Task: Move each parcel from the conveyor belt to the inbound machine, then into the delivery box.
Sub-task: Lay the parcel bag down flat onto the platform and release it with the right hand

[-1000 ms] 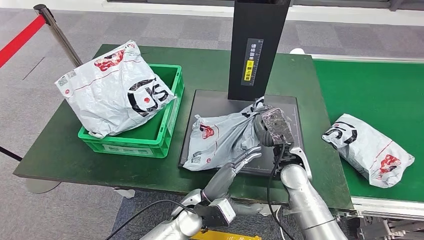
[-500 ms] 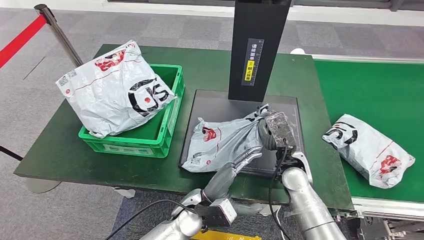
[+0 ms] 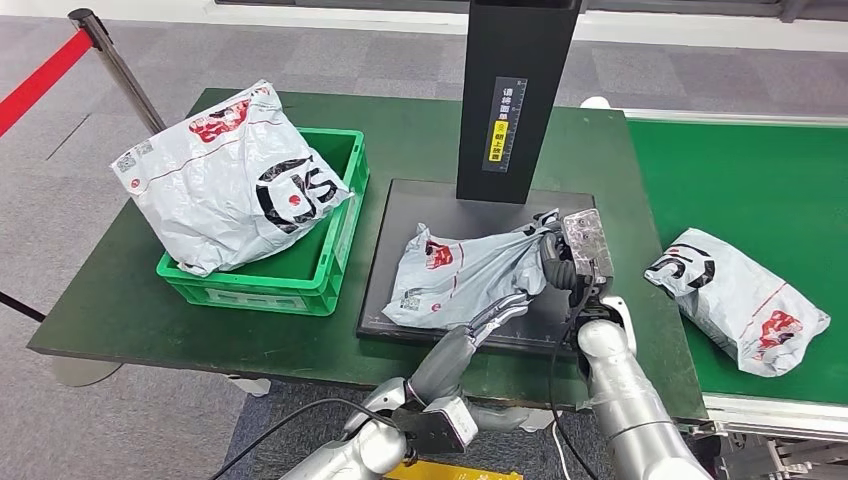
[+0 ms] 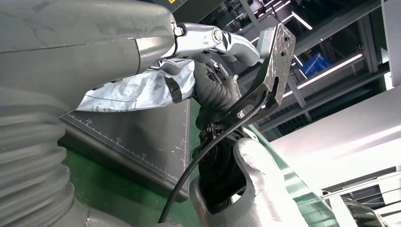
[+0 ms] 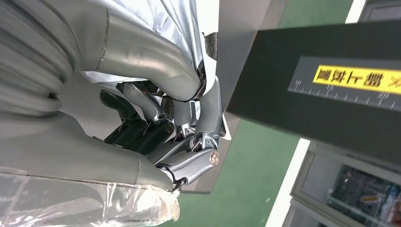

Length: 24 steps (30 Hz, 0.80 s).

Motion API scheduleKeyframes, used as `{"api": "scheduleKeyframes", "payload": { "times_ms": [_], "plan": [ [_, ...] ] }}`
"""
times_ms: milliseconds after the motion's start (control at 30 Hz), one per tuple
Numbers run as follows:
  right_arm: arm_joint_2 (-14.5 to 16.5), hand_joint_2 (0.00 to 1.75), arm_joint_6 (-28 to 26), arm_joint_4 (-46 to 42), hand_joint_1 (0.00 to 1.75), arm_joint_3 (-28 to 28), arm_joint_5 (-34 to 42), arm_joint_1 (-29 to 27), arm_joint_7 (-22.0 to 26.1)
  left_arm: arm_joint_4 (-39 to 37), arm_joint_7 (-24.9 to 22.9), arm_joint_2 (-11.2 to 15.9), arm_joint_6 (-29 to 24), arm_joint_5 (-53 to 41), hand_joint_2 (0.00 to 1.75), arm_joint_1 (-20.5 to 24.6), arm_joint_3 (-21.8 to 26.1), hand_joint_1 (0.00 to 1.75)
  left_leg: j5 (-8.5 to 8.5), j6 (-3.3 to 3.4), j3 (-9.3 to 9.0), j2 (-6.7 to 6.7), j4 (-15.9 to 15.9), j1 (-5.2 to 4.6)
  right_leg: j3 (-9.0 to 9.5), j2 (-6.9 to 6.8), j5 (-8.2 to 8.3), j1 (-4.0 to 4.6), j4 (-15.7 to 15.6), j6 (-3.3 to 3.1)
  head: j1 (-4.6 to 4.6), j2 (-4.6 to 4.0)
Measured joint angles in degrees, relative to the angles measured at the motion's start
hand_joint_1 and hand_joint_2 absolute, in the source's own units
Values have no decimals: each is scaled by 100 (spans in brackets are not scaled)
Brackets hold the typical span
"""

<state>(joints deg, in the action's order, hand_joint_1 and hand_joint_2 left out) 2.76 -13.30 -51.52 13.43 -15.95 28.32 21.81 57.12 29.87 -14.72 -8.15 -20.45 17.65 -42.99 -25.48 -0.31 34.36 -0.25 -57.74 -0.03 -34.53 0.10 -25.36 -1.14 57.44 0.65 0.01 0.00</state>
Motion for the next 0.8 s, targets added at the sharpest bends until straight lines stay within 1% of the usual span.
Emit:
{"api": "scheduleKeyframes", "payload": {
  "times_ms": [200, 267, 333, 400, 533, 633, 733, 800],
  "plan": [
    [29, 175, 110, 411, 175, -160, 93, 216, 105, 6, -34, 1, 17, -8, 175, 5, -17, 0, 0, 0, 0, 0, 0, -1, 1, 0, 1, -1, 0, 1, -1, 0],
    [44, 175, 119, 529, 90, -181, 90, 265, 109, 6, -30, 1, 17, -7, 175, 8, -26, 0, 0, 0, 0, 0, 0, -1, 1, 0, 1, -1, 0, 1, -1, 0],
    [58, 87, 117, 619, 3, -189, 84, 296, 115, 6, -27, 1, 17, -7, 175, 12, -38, 0, 0, 0, 0, 0, 0, 0, 1, 0, 1, -1, 0, 1, -1, 0],
    [71, 0, 116, 695, 0, -189, 52, 319, 114, 5, -25, 1, 17, -5, 175, 14, -48, 0, 0, 0, 0, 0, 0, 0, 1, 0, 1, 0, 0, 1, -1, 0],
    [94, 0, 108, 864, 0, -191, -8, 382, 134, -11, -22, 2, 17, 7, 175, 25, -84, 0, 0, 0, 0, 0, 0, 0, 0, 0, 1, 0, 0, 1, -1, 0],
    [97, 0, 29, 893, 0, -206, 131, 372, 246, -16, -23, 3, 17, 26, 175, 28, -92, 0, 0, 0, -1, 0, 0, 0, 0, 0, 1, 0, 0, 1, -1, 0],
    [97, 0, -144, 706, 0, -288, 342, 291, 358, -35, -27, 3, 6, 46, 175, 30, -98, 0, 0, 0, -1, 0, 0, -1, -1, 0, 1, -1, -1, 1, -1, 0],
    [89, 0, -207, 439, 0, -331, 454, 191, 316, -48, -31, 3, -5, 57, 175, 31, -99, 0, 0, 1, -1, 0, 0, -1, -1, 1, 1, -1, -1, 1, -1, 0]
  ]
}}
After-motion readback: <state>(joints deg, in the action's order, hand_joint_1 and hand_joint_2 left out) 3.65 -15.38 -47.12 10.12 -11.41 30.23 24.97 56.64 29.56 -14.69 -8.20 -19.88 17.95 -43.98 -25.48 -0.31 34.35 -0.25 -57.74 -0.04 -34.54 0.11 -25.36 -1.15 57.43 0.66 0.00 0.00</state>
